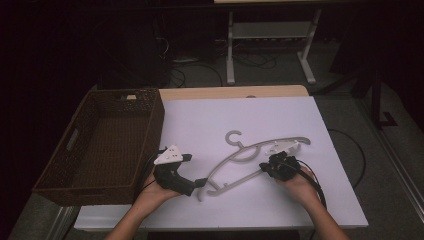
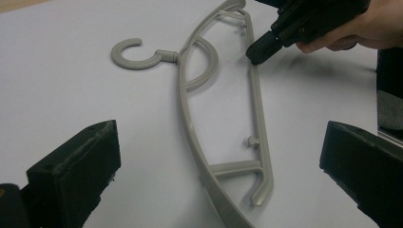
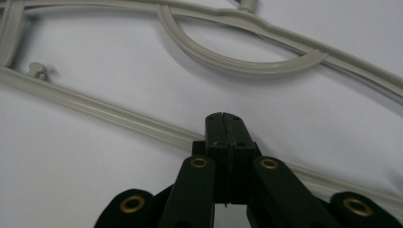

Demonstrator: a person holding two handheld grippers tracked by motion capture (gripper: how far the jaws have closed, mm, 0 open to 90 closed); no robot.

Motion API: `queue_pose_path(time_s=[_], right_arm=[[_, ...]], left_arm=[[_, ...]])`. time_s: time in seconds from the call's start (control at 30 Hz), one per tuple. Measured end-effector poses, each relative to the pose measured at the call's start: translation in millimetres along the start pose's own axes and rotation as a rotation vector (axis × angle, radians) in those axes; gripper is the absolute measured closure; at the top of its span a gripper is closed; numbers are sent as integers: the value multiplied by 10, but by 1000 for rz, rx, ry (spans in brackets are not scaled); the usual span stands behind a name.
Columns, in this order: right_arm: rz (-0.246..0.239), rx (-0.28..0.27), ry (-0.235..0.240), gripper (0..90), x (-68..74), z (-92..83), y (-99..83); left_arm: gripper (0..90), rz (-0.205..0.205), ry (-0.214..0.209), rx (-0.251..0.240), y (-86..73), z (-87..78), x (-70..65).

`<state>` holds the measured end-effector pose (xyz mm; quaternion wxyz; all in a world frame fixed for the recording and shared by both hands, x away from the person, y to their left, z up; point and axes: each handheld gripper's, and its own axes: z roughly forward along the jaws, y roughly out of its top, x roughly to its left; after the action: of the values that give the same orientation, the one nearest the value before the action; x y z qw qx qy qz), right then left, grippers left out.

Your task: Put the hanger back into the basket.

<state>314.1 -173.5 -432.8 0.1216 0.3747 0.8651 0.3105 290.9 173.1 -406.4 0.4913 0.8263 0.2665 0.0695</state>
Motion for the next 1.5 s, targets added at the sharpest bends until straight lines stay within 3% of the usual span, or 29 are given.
queue_pose_path(time_s=[0.47,0.67,0.87,1.13,1.23,1.3,1.33,1.5], right_arm=[[5,20,3,896,1,50,-21],[5,23,2,896,4,51,-19],[2,25,2,896,6,50,-17],[6,36,-1,896,13,42,-14],[7,37,0,896,13,41,-14],[5,37,-2,896,13,42,-14],[7,37,-2,896,14,42,-14],[10,36,0,896,13,41,-15]], left_arm=[[0,14,1,40,21,102,-3],[0,23,-7,91,147,246,39],[0,34,-5,102,294,442,99],[143,29,9,128,387,728,195],[191,35,24,189,372,885,239],[216,25,32,191,364,926,237],[233,39,36,216,363,982,249],[361,68,65,238,355,1100,229]])
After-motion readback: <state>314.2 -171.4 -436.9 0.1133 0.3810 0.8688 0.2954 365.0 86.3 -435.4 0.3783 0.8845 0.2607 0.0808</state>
